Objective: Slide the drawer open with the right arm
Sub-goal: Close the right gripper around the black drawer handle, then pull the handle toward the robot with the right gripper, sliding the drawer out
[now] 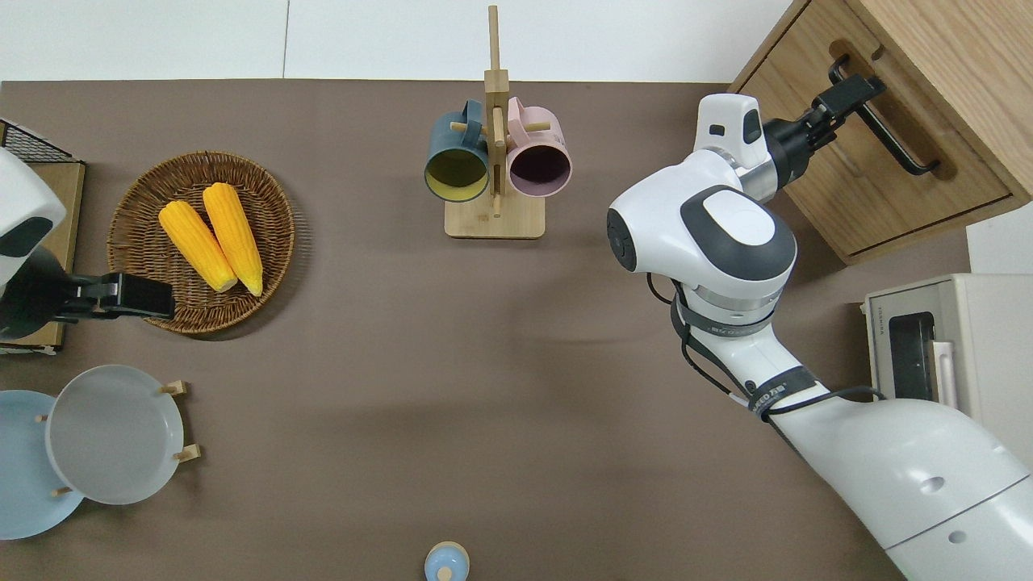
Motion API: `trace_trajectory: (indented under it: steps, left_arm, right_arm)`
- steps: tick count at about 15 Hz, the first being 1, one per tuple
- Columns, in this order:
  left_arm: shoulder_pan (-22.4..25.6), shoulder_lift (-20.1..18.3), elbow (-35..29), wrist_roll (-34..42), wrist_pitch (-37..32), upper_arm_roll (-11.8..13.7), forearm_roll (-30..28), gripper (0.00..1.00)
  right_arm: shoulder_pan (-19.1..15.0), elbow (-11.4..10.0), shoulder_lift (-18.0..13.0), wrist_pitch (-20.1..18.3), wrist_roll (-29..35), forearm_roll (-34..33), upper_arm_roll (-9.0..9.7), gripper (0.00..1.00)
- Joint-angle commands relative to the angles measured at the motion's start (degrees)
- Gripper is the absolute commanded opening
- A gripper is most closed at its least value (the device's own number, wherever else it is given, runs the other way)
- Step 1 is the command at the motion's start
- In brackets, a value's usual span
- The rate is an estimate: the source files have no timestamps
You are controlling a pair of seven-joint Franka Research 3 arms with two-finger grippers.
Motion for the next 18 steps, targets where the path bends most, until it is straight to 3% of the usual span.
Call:
trace_trajectory:
  steps: [1,5,10,16,18]
  left_arm:
    - [-0.21,-0.48,0.12,0.08,-0.82,0.21,0.73,1.0]
    - [-0.21,-0.48,0.12,0.08,-0.82,0.21,0.73,1.0]
    - [-0.21,-0.48,0.12,0.08,-0.82,0.12,0.73,1.0]
    - [-0.21,-0.48,0.12,0.08,-0.82,0.21,0.73,1.0]
    - [-0.21,-0.48,0.12,0.08,-0.82,0.21,0.73,1.0]
  right_arm:
    - [-1.16,-0.38,0.14,2.57,0.22,-3.41,-1.01,0.969]
    - [-0.72,-0.3,0.14,1.96,0.13,-3.33,-1.11,0.91]
    - [-0.02,-0.47,0.14,-1.03,0.13,-2.71,0.12,0.651]
    - [0.16,-0.47,0.14,-2.0,1.89,-2.8,0.83,0.201]
    - [0.25,-0.47,0.14,-2.0,1.89,-2.8,0.74,0.192]
